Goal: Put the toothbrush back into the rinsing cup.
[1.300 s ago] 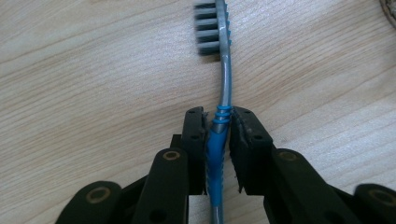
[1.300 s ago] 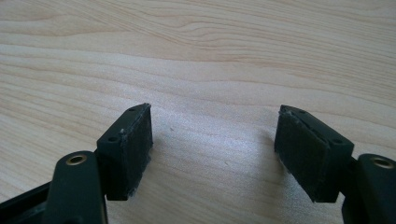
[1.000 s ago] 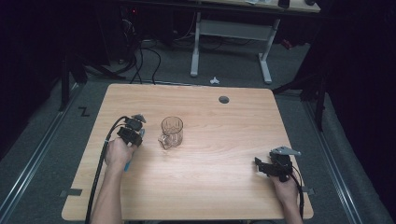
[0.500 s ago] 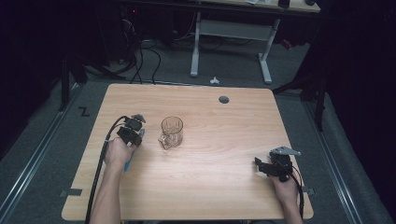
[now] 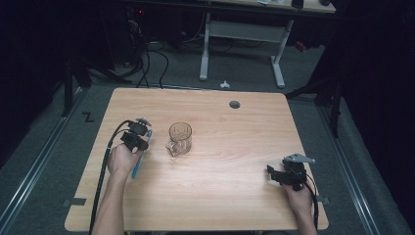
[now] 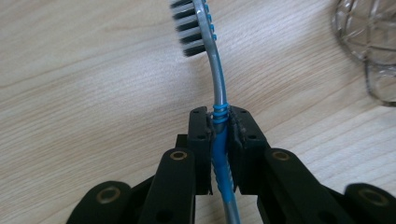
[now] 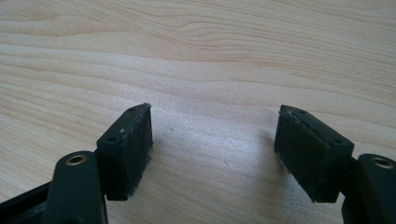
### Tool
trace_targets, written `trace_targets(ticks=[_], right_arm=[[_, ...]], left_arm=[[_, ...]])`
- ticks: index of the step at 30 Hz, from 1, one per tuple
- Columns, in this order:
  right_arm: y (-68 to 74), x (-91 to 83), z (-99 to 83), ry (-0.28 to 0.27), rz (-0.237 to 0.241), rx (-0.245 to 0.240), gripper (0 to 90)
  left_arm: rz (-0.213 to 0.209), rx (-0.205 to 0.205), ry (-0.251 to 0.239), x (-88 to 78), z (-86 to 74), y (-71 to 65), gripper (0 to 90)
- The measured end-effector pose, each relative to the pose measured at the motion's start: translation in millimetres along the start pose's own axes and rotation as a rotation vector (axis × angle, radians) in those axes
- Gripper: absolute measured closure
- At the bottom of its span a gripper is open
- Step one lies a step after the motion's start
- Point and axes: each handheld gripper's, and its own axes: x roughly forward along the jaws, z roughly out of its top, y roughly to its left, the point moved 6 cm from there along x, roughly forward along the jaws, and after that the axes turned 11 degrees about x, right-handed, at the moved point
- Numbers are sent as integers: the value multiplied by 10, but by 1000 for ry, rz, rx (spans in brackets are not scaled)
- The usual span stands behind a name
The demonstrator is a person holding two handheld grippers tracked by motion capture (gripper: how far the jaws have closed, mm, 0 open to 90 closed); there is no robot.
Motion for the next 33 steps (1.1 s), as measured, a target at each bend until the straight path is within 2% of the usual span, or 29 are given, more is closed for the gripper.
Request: trace_targets(ticks=[6,13,18,33], right_arm=[[0,0,0,0,0,0,283],[0,0,0,0,0,0,282],[0,0,0,0,0,0,282],[1,0,0,0,0,-1,283]], left_arm=[[10,9,-81,-135,53,-61,800],[15,6,-143,-229,87,-92,800],[49,17,-209,-360,105,-127,801],[47,2,-304,-566,114,-168,800]])
